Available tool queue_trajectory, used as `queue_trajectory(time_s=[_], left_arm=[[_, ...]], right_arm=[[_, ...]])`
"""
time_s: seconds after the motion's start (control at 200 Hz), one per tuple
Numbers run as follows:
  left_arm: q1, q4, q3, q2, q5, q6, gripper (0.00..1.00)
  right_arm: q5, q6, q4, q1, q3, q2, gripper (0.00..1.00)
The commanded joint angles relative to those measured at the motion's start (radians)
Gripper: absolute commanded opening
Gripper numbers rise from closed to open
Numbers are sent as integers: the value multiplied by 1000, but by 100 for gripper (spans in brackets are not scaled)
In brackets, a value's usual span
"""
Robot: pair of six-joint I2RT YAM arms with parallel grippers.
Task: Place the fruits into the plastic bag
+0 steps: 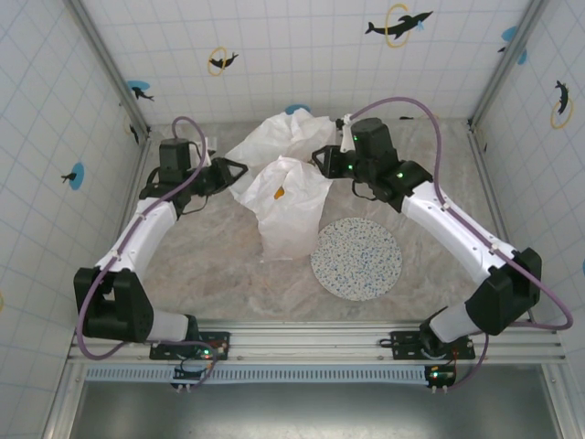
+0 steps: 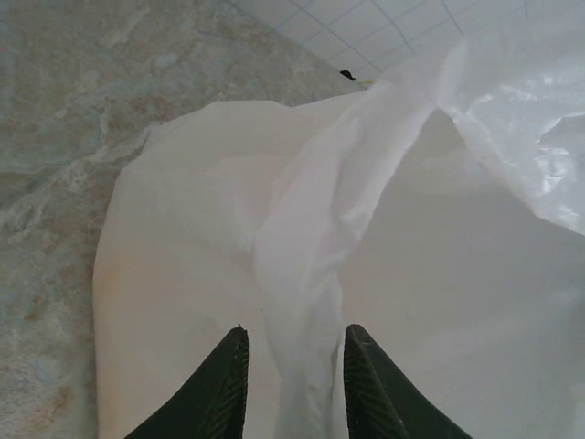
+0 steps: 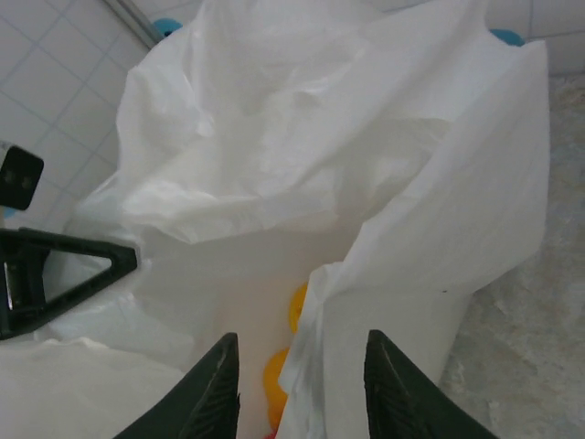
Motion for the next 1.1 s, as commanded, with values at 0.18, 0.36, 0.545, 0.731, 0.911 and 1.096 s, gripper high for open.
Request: queue_trajectory(time_s=[0.18,0.36,0.545,0.731,0.911,1.096], left_arm=[[16,-1,47,-127,-85,57,63],[21,-5,30,-201,-179,96,79],[21,13,-46,-308,-333,130,90],[21,74,-206,-440,-515,131,98],[21,115,-331,-512,-636,82,98],[21,208,-478,-546,-767,49,98]], right_arm=[[70,-59,-5,-39,-17,-122,70],[126,-103,-45,-68,-14,-170,81],[210,-158,-81,-97,-29,-228,89],[297,-208,-98,-141,-94,-275,98],[362,-234,-93,-164,-189,-309,100],[403,-232,-37,-182,-338,-353,100]])
